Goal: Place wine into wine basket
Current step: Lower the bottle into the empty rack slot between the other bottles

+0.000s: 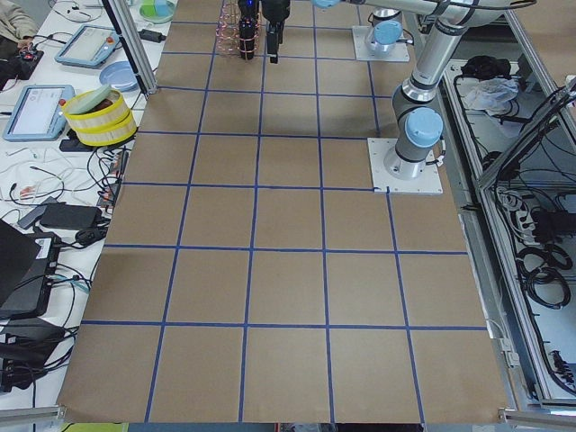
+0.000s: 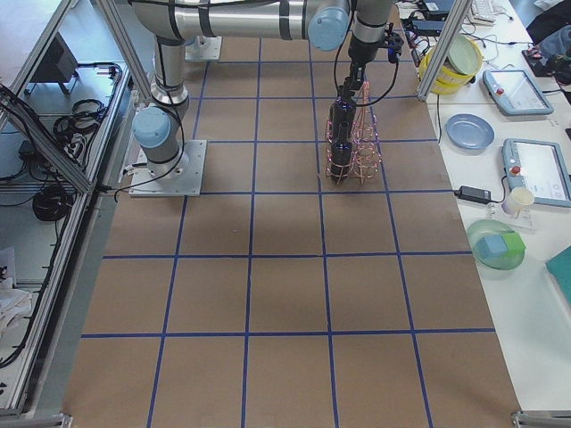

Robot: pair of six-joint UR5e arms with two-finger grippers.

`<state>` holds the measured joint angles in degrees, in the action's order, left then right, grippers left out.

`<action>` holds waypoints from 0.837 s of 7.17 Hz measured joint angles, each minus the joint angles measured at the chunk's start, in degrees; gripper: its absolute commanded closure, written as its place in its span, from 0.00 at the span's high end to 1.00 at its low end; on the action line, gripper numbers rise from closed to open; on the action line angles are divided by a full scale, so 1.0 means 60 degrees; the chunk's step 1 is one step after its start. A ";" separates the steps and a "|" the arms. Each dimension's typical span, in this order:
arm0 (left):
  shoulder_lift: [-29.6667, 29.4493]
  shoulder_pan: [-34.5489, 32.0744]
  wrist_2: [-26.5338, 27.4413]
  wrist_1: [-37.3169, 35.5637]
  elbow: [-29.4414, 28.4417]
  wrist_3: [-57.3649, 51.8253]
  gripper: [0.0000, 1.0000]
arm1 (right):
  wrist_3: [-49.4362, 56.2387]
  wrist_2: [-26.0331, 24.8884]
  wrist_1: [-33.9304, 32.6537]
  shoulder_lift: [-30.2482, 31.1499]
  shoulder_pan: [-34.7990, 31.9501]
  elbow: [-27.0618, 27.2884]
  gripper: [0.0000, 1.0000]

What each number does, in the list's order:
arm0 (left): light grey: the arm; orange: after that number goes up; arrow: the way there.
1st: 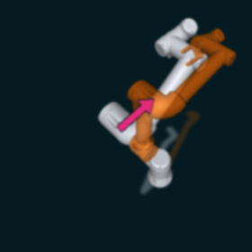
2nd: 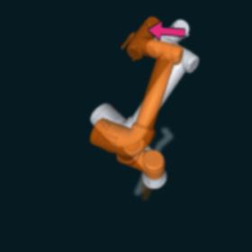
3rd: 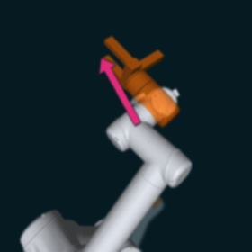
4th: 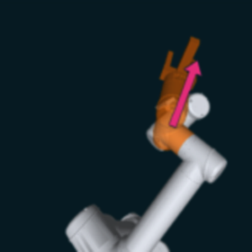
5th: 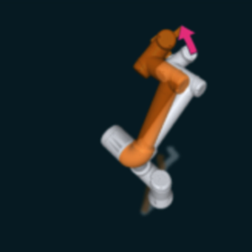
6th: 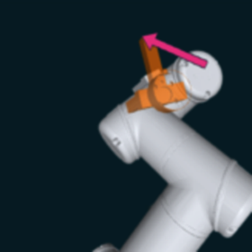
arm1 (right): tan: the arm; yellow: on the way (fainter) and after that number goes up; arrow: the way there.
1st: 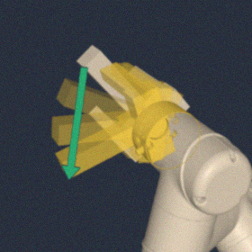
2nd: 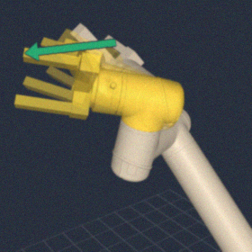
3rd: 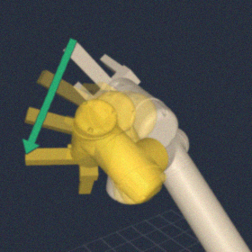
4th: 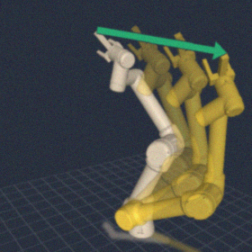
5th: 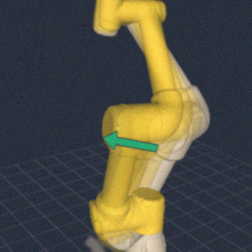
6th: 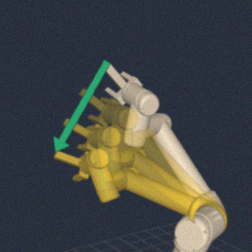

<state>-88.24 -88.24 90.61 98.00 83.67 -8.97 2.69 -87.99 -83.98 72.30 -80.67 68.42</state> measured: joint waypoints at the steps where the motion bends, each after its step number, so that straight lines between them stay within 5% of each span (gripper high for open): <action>1: 0.0000 0.0000 0.0000 0.0000 0.0000 0.0000 1.00 | -0.0004 0.0012 -0.0065 -0.0090 -0.0002 0.0055 0.09; 5: -0.0001 0.0000 0.0000 0.0003 0.0009 0.0000 1.00 | -0.0001 -0.0045 -0.1145 -0.0207 -0.0037 0.1107 0.09; 6: 0.0000 0.0000 0.0000 0.0004 0.0012 0.0000 1.00 | 0.0015 -0.0087 -0.1363 -0.0216 -0.0071 0.1275 0.19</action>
<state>-88.24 -88.24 90.62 98.02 83.74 -8.96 2.78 -88.51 -92.16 71.00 -81.09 76.07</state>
